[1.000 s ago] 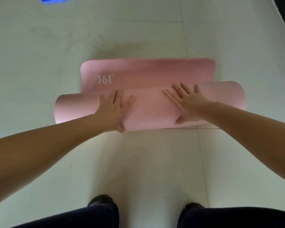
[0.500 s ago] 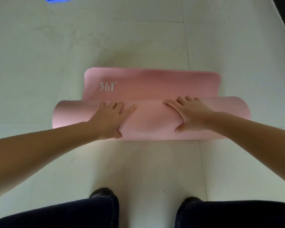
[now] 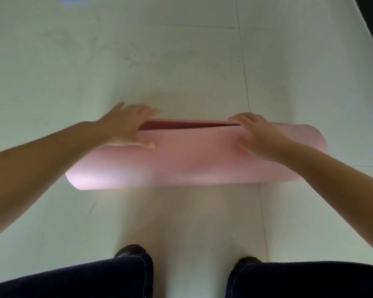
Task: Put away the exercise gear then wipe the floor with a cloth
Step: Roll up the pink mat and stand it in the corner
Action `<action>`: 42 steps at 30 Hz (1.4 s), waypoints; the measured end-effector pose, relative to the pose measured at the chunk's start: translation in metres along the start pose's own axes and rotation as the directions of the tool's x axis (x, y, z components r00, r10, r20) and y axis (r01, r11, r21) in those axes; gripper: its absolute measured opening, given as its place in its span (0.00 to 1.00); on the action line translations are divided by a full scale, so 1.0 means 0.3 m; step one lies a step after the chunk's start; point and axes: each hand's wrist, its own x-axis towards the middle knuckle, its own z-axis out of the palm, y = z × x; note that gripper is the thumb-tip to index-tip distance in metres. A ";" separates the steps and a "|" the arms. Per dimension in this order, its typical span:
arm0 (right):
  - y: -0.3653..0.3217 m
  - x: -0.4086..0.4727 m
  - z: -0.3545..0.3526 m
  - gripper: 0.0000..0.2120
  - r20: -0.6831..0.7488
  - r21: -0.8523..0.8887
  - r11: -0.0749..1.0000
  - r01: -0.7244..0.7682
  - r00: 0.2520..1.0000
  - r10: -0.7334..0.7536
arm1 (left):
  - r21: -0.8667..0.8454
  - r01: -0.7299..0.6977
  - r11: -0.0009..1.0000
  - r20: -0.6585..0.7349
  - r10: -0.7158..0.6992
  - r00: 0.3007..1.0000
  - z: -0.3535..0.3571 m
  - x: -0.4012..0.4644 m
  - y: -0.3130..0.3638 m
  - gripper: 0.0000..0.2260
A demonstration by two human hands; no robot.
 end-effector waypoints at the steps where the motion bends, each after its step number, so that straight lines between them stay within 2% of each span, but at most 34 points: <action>1: -0.011 -0.003 0.000 0.26 -0.075 0.016 0.999 0.032 0.997 -0.031 | -0.018 0.042 0.999 -0.122 -0.044 0.992 -0.018 0.004 -0.025 0.40; 2: -0.021 -0.008 0.010 0.25 -0.107 0.001 0.997 0.077 0.991 -0.077 | -0.057 0.062 0.996 -0.221 -0.074 0.973 -0.022 0.003 -0.035 0.36; 4: -0.016 -0.016 0.063 0.26 -0.098 -0.141 0.974 0.180 0.976 -0.194 | -0.124 0.028 0.992 -0.285 -0.062 0.956 -0.002 -0.017 0.001 0.35; 6: 0.004 -0.010 0.107 0.27 -0.064 -0.249 0.947 0.205 0.972 -0.227 | -0.042 -0.028 0.999 -0.228 0.018 0.974 0.070 -0.051 0.074 0.40; 8: 0.022 0.007 0.117 0.29 -0.071 -0.274 0.941 0.199 0.972 -0.226 | 0.049 -0.027 0.998 -0.156 0.034 0.987 0.135 -0.061 0.095 0.41; 11: 0.032 0.040 0.105 0.31 -0.056 -0.290 0.934 0.208 0.971 -0.233 | 0.042 -0.026 0.999 -0.207 0.034 0.978 0.147 -0.027 0.036 0.38; 12: 0.031 0.054 0.098 0.32 -0.035 -0.298 0.934 0.198 0.975 -0.217 | 0.018 0.006 1.000 -0.223 -0.002 0.975 0.142 -0.017 0.009 0.40; 14: 0.023 0.086 0.083 0.33 -0.007 -0.311 0.934 0.177 0.982 -0.189 | -0.179 0.186 0.966 -0.265 -0.230 0.936 0.136 -0.019 -0.049 0.43; 16: 0.012 0.117 0.063 0.34 0.008 -0.310 0.938 0.156 0.987 -0.161 | -0.416 0.361 0.834 -0.289 -0.498 0.818 0.143 -0.046 -0.097 0.45; 18: 0.007 0.144 0.046 0.34 0.025 -0.308 0.942 0.132 0.991 -0.131 | -0.578 0.431 0.693 -0.299 -0.671 0.678 0.169 -0.082 -0.138 0.45; 19: 0.007 0.155 0.040 0.34 0.030 -0.310 0.942 0.126 0.992 -0.123 | -0.670 0.444 0.595 -0.259 -0.748 0.611 0.188 -0.093 -0.160 0.45; 21: 0.002 0.174 0.025 0.34 0.046 -0.324 0.938 0.121 0.993 -0.112 | -0.876 0.386 0.289 -0.049 -0.850 0.524 0.206 -0.101 -0.195 0.46; 22: -0.004 0.183 0.018 0.33 0.058 -0.334 0.936 0.115 0.993 -0.102 | -0.938 0.324 0.125 0.064 -0.854 0.516 0.212 -0.100 -0.211 0.46; 23: -0.012 0.191 0.011 0.33 0.068 -0.341 0.934 0.106 0.994 -0.087 | -0.966 0.258 0.008 0.133 -0.840 0.526 0.211 -0.098 -0.224 0.42; 25: -0.033 0.205 0.002 0.34 0.083 -0.340 0.937 0.076 0.995 -0.050 | -0.973 0.209 -0.093 0.198 -0.798 0.569 0.205 -0.103 -0.256 0.31; 28: -0.060 0.209 0.002 0.38 0.091 -0.330 0.943 0.045 0.996 -0.016 | -0.963 0.200 -0.179 0.266 -0.735 0.624 0.181 -0.129 -0.271 0.31; 30: -0.077 0.195 0.002 0.40 0.096 -0.338 0.940 0.054 0.995 -0.022 | -0.968 0.190 -0.161 0.247 -0.732 0.635 0.124 -0.147 -0.256 0.28; 33: -0.100 0.171 -0.013 0.45 0.033 -0.329 0.943 0.052 0.999 -0.044 | -0.992 0.115 -0.059 0.118 -0.773 0.623 -0.060 -0.141 -0.213 0.19; 36: -0.121 0.178 -0.079 0.49 -0.134 -0.285 0.959 0.003 0.990 -0.043 | -0.985 0.051 0.167 -0.102 -0.787 0.609 -0.345 -0.104 -0.161 0.16; 39: -0.143 0.175 -0.215 0.50 -0.262 -0.194 0.980 -0.041 0.965 -0.012 | -0.904 -0.026 0.426 -0.347 -0.699 0.625 -0.659 -0.067 -0.093 0.14; 42: -0.201 0.126 -0.394 0.42 -0.320 0.128 0.989 -0.071 0.941 0.109 | -0.768 -0.107 0.631 -0.533 -0.538 0.653 -0.953 -0.090 0.010 0.15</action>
